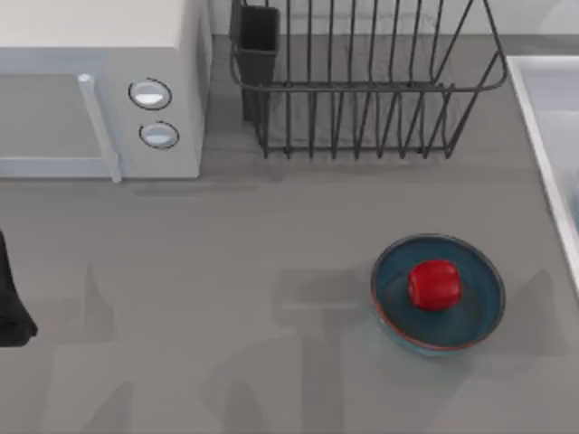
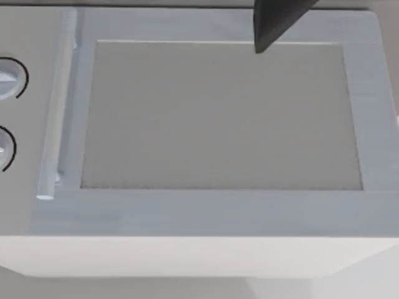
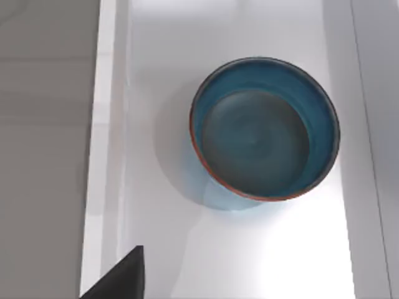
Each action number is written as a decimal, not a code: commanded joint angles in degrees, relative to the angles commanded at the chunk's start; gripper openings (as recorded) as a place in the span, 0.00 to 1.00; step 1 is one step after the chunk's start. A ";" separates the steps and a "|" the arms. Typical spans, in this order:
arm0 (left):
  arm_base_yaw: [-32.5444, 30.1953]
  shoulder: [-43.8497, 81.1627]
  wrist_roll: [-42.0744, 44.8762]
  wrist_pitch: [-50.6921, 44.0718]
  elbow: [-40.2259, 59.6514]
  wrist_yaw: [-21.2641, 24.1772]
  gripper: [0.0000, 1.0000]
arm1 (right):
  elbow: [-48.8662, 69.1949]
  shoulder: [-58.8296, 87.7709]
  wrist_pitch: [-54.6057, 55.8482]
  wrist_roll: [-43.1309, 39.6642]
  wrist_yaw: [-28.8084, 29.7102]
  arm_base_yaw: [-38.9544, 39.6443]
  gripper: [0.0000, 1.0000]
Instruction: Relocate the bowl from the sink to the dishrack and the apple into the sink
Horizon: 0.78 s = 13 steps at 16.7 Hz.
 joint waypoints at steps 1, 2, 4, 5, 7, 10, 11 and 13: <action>0.00 0.00 0.00 0.00 0.00 0.00 1.00 | 5.30 6.03 -3.02 -0.82 -0.12 -0.84 1.00; 0.00 0.00 0.00 0.00 0.00 0.00 1.00 | 10.62 12.02 -6.00 -1.63 -0.23 -1.70 1.00; 0.00 0.00 0.00 0.00 0.00 0.00 1.00 | 21.25 23.75 -11.75 -3.17 -0.42 -3.42 1.00; 0.00 0.00 0.00 0.00 0.00 0.00 1.00 | 26.47 29.39 -14.46 -3.90 -0.51 -4.27 1.00; 0.00 0.00 0.00 0.00 0.00 0.00 1.00 | 36.59 40.12 -19.53 -5.27 -0.65 -5.91 1.00; 0.00 0.00 0.00 0.00 0.00 0.00 1.00 | 50.39 54.15 -25.86 -7.04 -0.79 -8.14 1.00; 0.00 0.00 0.00 0.00 0.00 0.00 1.00 | 54.50 58.19 -27.62 -7.55 -0.81 -8.81 1.00; 0.00 0.00 0.00 0.00 0.00 0.00 1.00 | 61.71 65.03 -30.53 -8.43 -0.84 -9.98 1.00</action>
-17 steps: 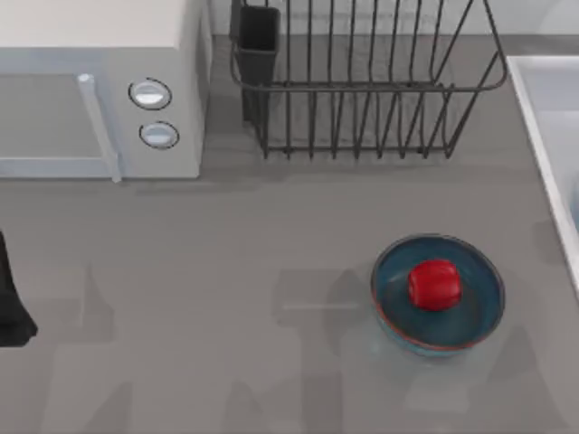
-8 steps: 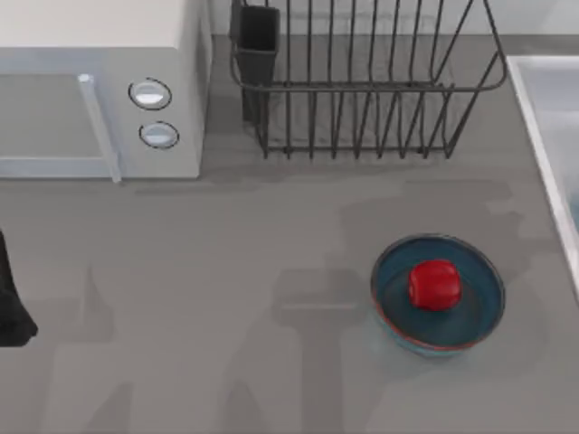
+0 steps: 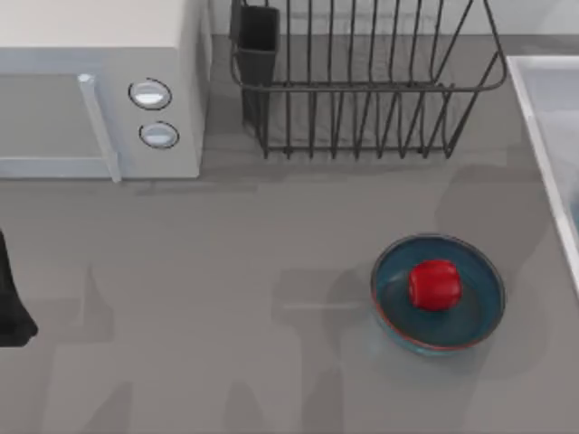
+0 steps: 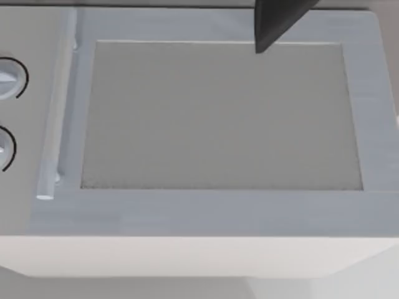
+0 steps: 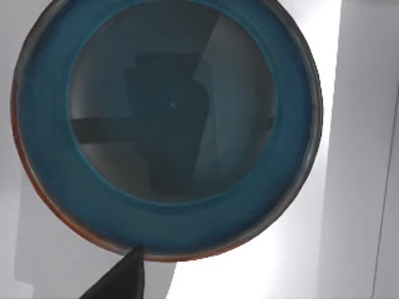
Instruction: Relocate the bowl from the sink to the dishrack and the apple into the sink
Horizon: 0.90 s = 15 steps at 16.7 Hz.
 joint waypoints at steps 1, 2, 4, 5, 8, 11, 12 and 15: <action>0.00 0.00 0.00 0.00 0.00 0.00 1.00 | 2.98 2.72 -1.12 -0.35 0.00 -0.49 1.00; 0.00 0.00 0.00 0.00 0.00 0.00 1.00 | 5.54 5.02 -2.04 -0.65 0.01 -0.91 1.00; 0.00 0.00 0.00 0.00 0.00 0.00 1.00 | 9.16 8.17 -3.26 -1.05 0.04 -1.51 1.00; 0.00 0.00 0.00 0.00 0.00 0.00 1.00 | 10.00 8.88 -3.52 -1.14 0.05 -1.65 1.00; 0.00 0.00 0.00 0.00 0.00 0.00 1.00 | 10.31 9.14 -3.62 -1.18 0.06 -1.70 1.00; 0.00 0.00 0.00 0.00 0.00 0.00 1.00 | 10.08 9.18 -3.35 -1.11 0.07 -1.40 1.00; 0.00 0.00 0.00 0.00 0.00 0.00 1.00 | 9.74 9.54 -2.64 -1.04 0.08 -1.44 1.00; 0.00 0.00 0.00 0.00 0.00 0.00 1.00 | 7.57 11.89 1.88 -0.89 0.13 -1.44 1.00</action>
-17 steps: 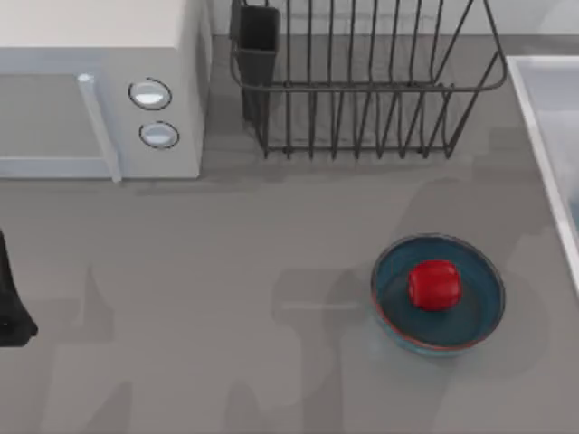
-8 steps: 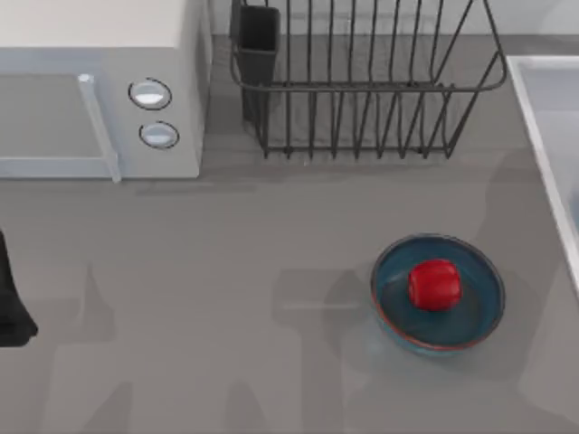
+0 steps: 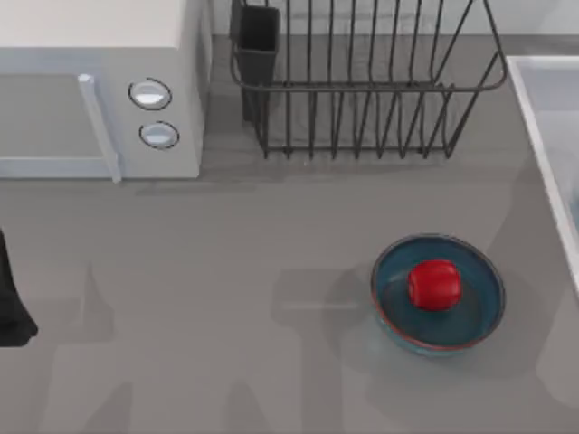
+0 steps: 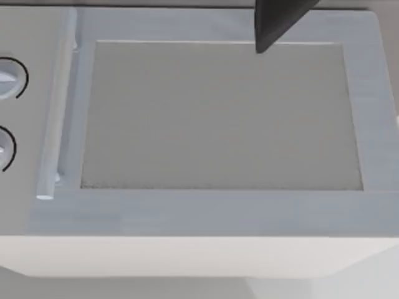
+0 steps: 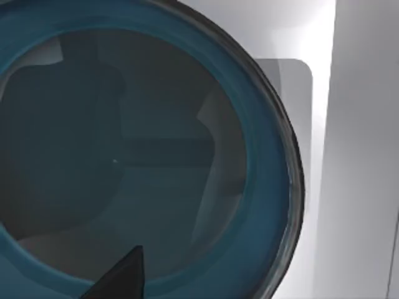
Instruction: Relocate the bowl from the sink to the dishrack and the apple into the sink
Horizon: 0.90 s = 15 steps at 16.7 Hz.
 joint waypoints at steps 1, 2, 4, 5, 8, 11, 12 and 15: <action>0.00 0.00 0.00 0.00 0.00 0.00 1.00 | -0.93 1.00 1.94 0.04 0.02 0.03 1.00; 0.00 0.00 0.00 0.00 0.00 0.00 1.00 | -1.87 2.03 3.90 0.07 0.03 0.06 1.00; 0.00 0.00 0.00 0.00 0.00 0.00 1.00 | -3.56 3.87 7.43 0.13 0.06 0.12 1.00; 0.00 0.00 0.00 0.00 0.00 0.00 1.00 | -4.18 4.56 8.75 0.16 0.08 0.14 1.00; 0.00 0.00 0.00 0.00 0.00 0.00 1.00 | -4.75 5.20 9.95 0.18 0.09 0.16 1.00; 0.00 0.00 0.00 0.00 0.00 0.00 1.00 | -4.75 5.20 9.95 0.18 0.09 0.16 0.92; 0.00 0.00 0.00 0.00 0.00 0.00 1.00 | -4.75 5.20 9.95 0.18 0.09 0.16 0.85; 0.00 0.00 0.00 0.00 0.00 0.00 1.00 | -4.75 5.20 9.95 0.18 0.09 0.16 0.62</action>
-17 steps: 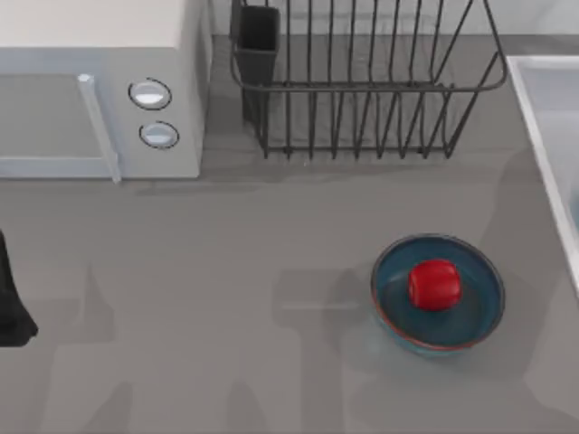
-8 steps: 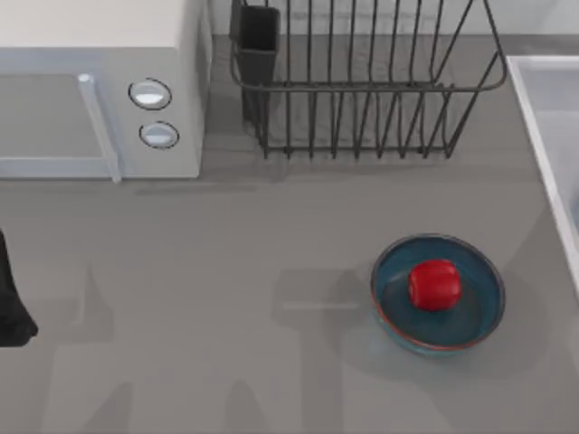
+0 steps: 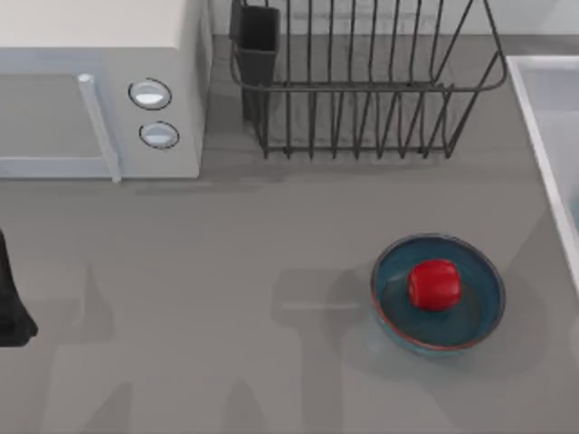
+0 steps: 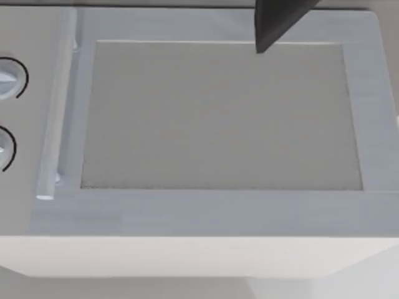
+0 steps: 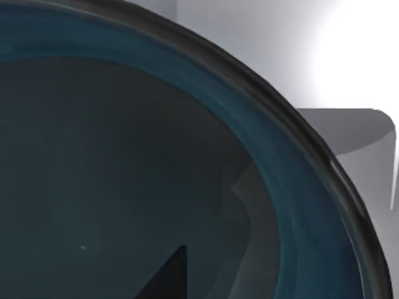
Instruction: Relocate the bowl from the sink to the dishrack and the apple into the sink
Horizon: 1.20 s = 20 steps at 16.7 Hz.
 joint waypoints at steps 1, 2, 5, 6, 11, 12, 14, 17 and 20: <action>0.00 0.00 0.00 0.00 0.00 0.00 1.00 | 0.00 0.00 0.00 0.00 0.00 0.00 0.55; 0.00 0.00 0.00 0.00 0.00 0.00 1.00 | 0.00 0.00 0.00 0.00 0.00 0.00 0.47; 0.00 0.00 0.00 0.00 0.00 0.00 1.00 | 0.00 0.00 0.00 0.00 0.00 0.00 0.25; 0.00 0.00 0.00 0.00 0.00 0.00 1.00 | 0.00 0.00 0.00 0.00 0.00 0.00 0.17; 0.00 0.00 0.00 0.00 0.00 0.00 1.00 | 0.00 0.00 0.00 0.00 0.00 0.00 0.00; 0.00 0.00 0.00 0.00 0.00 0.00 1.00 | 0.00 0.00 0.00 0.00 0.00 0.00 0.00; 0.00 0.00 0.00 0.00 0.00 0.00 1.00 | 0.00 0.00 0.00 0.00 0.00 0.00 0.00; 0.00 0.00 0.00 0.00 0.00 0.00 1.00 | -0.12 -0.35 0.01 0.07 -0.04 0.19 0.00; 0.00 0.00 0.00 0.00 0.00 0.00 1.00 | -1.18 -2.33 -1.23 -0.65 -0.12 -0.76 0.00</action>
